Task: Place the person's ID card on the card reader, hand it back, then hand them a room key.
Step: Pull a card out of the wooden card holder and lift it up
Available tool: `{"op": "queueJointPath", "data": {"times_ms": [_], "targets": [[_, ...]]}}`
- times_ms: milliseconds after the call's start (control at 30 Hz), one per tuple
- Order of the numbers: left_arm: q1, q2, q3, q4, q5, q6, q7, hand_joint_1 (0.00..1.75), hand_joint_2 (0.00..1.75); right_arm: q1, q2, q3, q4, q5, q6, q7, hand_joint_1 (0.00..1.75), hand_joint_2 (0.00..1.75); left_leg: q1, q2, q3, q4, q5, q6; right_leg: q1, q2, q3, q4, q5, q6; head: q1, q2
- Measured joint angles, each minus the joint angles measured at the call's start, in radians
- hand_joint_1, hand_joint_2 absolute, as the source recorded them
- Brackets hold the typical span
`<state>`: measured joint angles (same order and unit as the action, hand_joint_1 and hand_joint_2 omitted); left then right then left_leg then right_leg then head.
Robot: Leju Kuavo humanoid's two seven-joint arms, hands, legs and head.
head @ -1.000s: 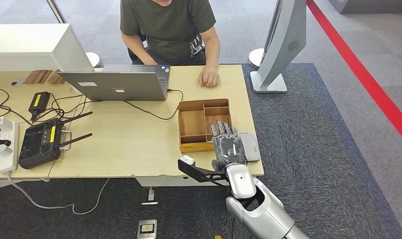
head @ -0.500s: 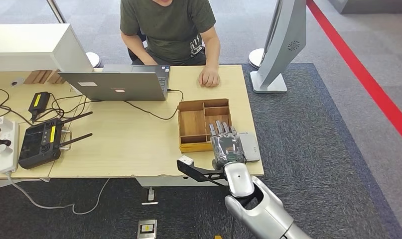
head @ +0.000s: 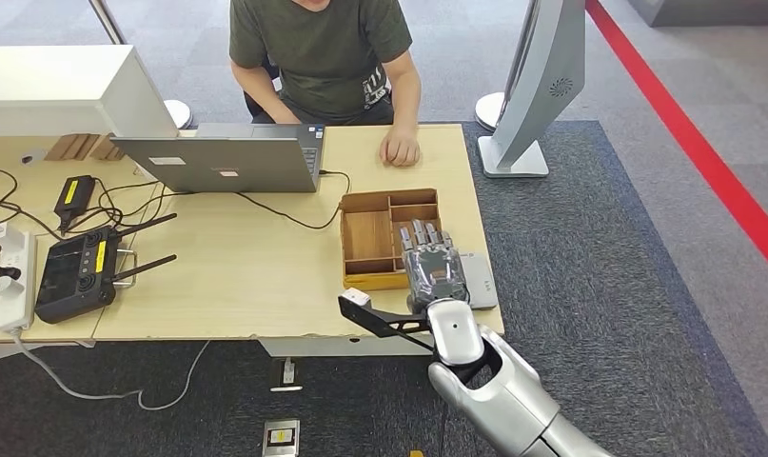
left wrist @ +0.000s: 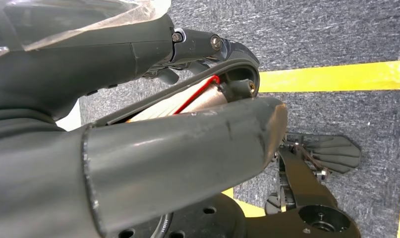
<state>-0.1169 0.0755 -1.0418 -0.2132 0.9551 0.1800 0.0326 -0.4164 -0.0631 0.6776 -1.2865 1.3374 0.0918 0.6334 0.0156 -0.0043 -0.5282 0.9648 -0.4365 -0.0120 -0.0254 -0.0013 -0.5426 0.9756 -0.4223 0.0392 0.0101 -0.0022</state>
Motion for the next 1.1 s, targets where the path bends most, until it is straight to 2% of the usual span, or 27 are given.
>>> {"op": "queueJointPath", "data": {"times_ms": [400,1100], "targets": [[0.0,0.005,0.0,0.0,-0.017,-0.009,-0.001,0.0,0.0,-0.042,0.001,0.009,0.081,-0.006,-0.023,-0.008,0.0,1.75,0.0,0.0,0.0,0.0,0.0,0.0,0.0,0.0,0.0,0.0,0.0,0.0,0.0,0.0],[0.0,0.011,-0.002,0.0,-0.046,-0.033,0.003,0.0,0.0,-0.154,0.036,0.017,0.387,0.016,-0.125,-0.045,0.0,1.75,0.0,0.0,-0.001,0.0,0.0,0.0,0.0,0.0,-0.001,0.0,0.0,0.0,0.0,0.0]]}}
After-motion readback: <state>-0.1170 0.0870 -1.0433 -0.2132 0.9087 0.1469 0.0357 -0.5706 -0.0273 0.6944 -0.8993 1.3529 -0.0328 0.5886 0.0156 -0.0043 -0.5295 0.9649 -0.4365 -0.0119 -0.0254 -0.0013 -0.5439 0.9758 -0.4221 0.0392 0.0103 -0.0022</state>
